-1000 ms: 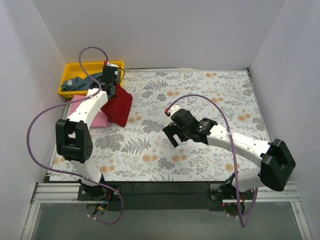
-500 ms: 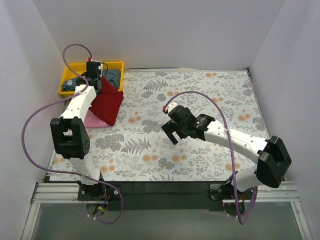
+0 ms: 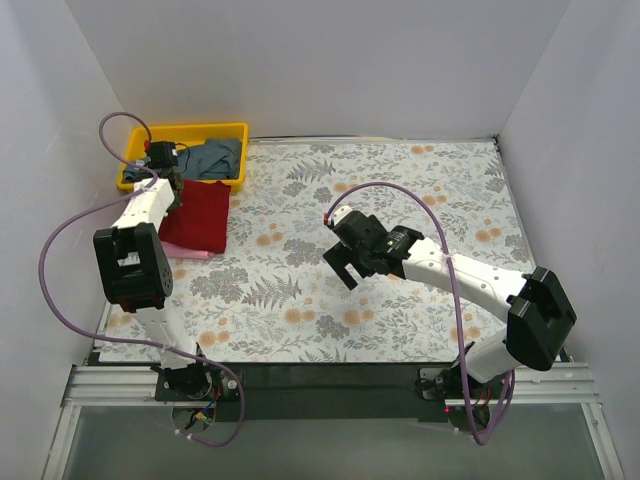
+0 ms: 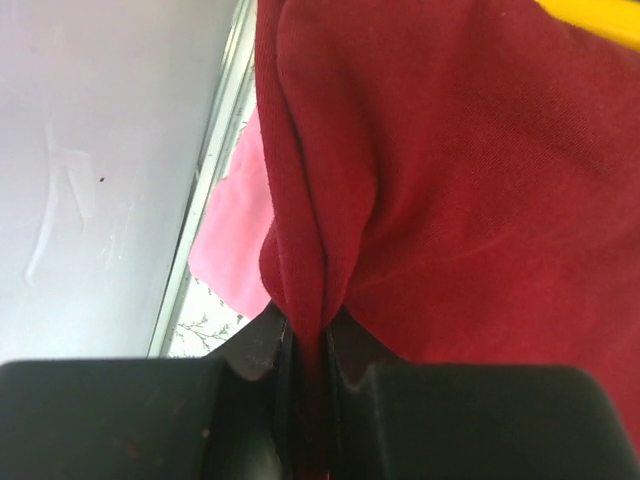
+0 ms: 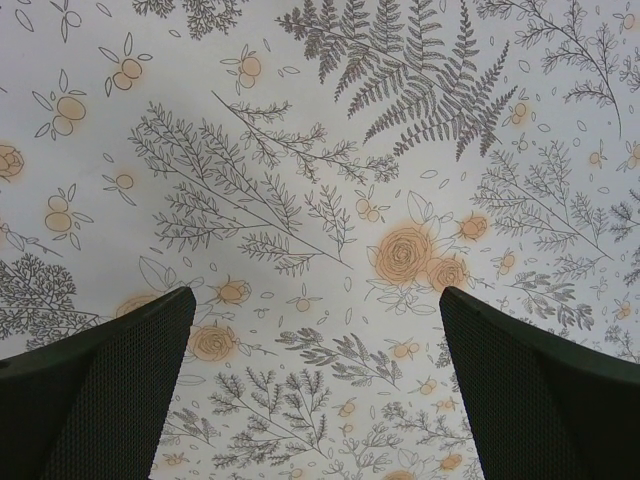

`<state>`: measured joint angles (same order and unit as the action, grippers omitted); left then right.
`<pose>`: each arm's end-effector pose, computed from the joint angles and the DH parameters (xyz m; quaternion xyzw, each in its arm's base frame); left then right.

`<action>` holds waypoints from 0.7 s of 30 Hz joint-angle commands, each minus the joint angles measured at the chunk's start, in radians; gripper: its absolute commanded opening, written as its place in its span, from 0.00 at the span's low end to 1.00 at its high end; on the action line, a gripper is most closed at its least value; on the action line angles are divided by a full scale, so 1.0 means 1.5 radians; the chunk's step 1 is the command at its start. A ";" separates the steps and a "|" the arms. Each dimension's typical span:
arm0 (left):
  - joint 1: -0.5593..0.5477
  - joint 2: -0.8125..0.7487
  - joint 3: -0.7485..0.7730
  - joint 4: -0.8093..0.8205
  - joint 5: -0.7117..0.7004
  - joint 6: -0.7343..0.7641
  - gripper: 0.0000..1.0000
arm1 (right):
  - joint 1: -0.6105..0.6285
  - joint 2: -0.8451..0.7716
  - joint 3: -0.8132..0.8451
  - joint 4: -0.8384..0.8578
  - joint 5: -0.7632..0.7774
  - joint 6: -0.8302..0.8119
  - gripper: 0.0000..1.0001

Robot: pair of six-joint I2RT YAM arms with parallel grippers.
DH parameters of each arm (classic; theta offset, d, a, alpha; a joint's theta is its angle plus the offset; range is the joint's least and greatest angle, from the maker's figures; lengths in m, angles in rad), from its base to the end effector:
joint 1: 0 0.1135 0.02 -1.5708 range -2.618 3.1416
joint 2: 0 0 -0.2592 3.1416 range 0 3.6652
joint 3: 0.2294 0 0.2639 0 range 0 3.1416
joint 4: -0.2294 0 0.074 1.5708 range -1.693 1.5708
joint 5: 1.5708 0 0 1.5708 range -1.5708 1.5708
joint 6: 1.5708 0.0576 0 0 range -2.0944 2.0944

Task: Fold and stack the t-shirts
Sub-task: Neatly place the folded tshirt to the corner

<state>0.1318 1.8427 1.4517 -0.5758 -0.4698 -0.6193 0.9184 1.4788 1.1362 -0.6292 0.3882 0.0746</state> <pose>0.4142 0.0812 0.2175 -0.4050 0.8384 0.1458 0.3343 0.2178 0.2491 0.2366 -0.3320 0.8786 -0.0241 0.3423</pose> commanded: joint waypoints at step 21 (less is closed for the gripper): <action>0.029 0.086 0.083 0.082 -0.161 0.067 0.12 | 0.000 0.027 0.029 -0.022 0.036 -0.017 0.98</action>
<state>0.1497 1.9957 1.5272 -0.4992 -0.6361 -0.5312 0.9184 1.5127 1.1374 -0.6529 0.4202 0.0544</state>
